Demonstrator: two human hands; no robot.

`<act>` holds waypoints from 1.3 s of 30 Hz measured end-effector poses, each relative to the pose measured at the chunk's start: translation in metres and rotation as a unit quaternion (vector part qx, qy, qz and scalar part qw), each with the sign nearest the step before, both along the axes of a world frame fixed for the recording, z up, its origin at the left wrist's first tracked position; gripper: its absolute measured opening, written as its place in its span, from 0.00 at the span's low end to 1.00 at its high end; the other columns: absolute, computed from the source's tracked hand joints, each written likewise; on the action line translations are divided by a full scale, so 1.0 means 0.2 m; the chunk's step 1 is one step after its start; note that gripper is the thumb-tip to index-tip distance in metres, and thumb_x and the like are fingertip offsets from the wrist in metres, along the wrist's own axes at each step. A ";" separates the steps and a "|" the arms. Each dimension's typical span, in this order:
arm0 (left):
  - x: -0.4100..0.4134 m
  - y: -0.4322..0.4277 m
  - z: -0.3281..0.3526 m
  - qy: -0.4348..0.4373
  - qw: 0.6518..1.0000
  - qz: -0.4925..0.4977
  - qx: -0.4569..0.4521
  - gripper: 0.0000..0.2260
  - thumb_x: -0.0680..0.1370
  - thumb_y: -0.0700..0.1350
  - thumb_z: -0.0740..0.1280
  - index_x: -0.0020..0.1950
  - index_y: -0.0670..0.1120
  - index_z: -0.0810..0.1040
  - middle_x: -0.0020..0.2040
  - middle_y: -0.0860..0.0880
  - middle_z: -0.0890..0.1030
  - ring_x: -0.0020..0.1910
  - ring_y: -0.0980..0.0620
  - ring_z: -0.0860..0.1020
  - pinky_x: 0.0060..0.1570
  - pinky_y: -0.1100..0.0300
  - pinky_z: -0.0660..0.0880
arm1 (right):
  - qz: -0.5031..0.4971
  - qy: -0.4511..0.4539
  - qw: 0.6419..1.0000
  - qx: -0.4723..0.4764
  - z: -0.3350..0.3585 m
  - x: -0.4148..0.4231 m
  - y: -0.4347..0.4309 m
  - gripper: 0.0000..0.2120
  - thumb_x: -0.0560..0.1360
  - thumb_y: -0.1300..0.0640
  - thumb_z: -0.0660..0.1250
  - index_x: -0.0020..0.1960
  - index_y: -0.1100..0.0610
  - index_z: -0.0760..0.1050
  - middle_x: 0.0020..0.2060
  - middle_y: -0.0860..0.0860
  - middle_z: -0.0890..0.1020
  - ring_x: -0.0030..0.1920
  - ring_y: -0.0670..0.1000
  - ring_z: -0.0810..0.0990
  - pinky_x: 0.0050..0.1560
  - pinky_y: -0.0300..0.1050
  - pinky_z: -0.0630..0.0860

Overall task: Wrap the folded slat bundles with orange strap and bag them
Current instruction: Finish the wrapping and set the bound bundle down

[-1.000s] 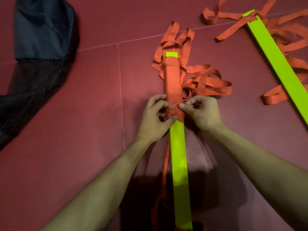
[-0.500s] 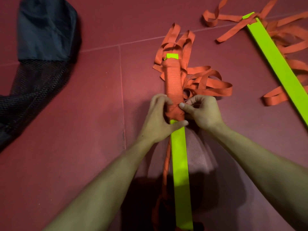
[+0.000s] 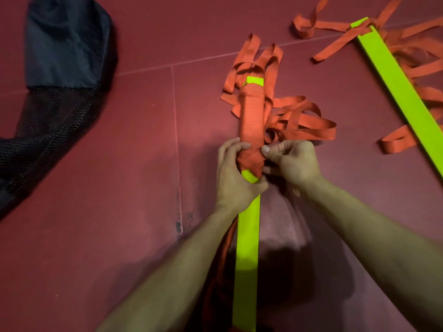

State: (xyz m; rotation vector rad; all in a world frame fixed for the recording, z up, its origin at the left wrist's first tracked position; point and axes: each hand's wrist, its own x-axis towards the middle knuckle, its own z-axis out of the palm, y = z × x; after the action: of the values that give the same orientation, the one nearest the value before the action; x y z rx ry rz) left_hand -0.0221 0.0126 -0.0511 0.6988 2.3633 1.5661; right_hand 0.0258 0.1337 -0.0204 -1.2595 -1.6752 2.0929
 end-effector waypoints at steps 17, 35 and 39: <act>0.01 0.05 0.02 -0.036 0.999 0.015 -0.001 0.32 0.57 0.39 0.72 0.61 0.44 0.72 0.65 0.48 0.67 0.66 0.51 0.70 0.69 0.66 0.65 | -0.014 0.043 0.997 0.068 -0.02 0.01 -0.05 0.14 0.69 0.70 0.74 0.31 0.58 0.74 0.38 0.49 0.80 0.36 0.44 0.79 0.44 0.43 0.78; 0.00 0.07 0.21 -0.096 0.991 0.045 0.083 0.33 0.56 0.51 0.73 0.61 0.57 0.72 0.65 0.49 0.72 0.62 0.53 0.76 0.64 0.54 0.74 | -0.149 0.105 0.976 -0.119 0.29 0.00 -0.06 0.14 0.75 0.69 0.68 0.33 0.65 0.69 0.23 0.52 0.77 0.19 0.47 0.74 0.20 0.36 0.70; -0.11 0.17 0.35 -0.124 0.988 0.092 0.030 0.36 0.57 0.45 0.78 0.63 0.53 0.72 0.63 0.48 0.71 0.61 0.49 0.76 0.62 0.58 0.74 | -0.076 0.105 0.982 -0.137 0.37 0.09 -0.14 0.05 0.74 0.60 0.71 0.47 0.62 0.77 0.30 0.54 0.77 0.25 0.46 0.74 0.24 0.37 0.72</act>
State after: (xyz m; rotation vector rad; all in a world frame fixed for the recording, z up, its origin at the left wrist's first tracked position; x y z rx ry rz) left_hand -0.0440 0.0461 0.0188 0.2820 2.2569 1.6925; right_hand 0.0432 0.1057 0.0536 -1.1467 -1.1970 2.3249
